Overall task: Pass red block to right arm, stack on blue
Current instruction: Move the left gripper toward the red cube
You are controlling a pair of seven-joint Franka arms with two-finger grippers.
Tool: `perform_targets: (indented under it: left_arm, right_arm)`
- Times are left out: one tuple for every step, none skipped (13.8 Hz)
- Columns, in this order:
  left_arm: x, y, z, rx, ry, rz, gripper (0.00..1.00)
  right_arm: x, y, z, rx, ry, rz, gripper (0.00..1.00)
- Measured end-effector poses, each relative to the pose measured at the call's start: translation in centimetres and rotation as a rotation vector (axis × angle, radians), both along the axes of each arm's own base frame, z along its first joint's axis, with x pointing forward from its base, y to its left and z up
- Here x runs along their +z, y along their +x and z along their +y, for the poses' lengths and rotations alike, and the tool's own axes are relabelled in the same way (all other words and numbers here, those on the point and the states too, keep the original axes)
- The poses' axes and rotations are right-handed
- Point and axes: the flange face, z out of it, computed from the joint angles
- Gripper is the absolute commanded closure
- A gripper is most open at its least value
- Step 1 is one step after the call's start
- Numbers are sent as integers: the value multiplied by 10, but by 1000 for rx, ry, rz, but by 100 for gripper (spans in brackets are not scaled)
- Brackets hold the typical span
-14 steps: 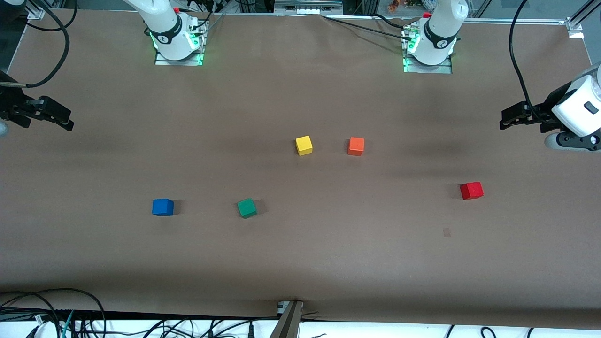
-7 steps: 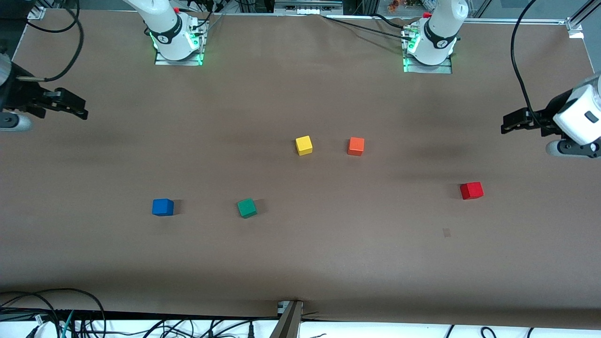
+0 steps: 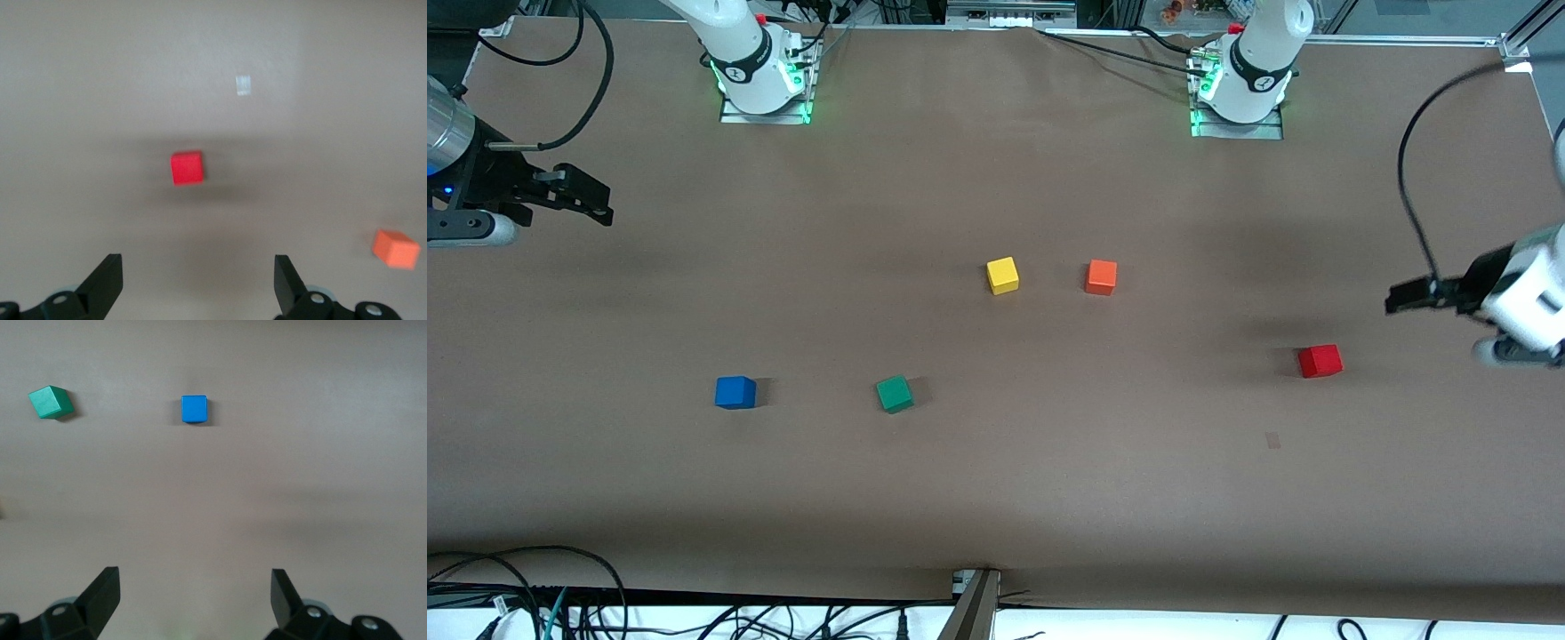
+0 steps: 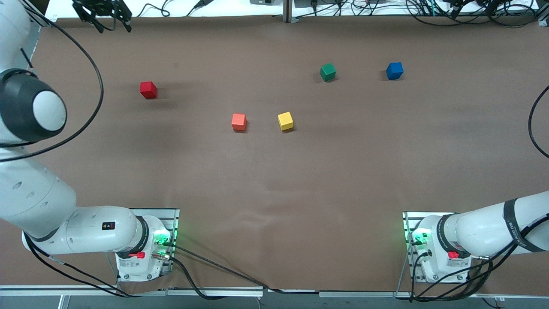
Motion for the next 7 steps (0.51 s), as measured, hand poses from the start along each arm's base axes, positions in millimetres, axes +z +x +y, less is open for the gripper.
perform_targets:
  left_arm:
    - [-27,11,6,8,0,0,0]
    - [-54,19,12,16,0,8,0]
    - [-79,25,17,23,-1,17,0]
    - [-104,30,22,30,-1,22,0]
    - [-126,34,28,38,-1,22,0]
    - [-148,37,34,46,0,19,0]
    - [-167,37,37,51,0,14,0]
  right_arm:
    - [0,0,0,1,0,-1,0]
    - [1,0,1,2,0,-3,0]
    - [1,0,2,6,1,-3,0]
    - [1,0,7,14,1,-5,0]
    - [1,0,13,25,1,-7,0]
    - [2,0,19,36,1,-11,0]
    - [2,-1,22,41,1,-12,0]
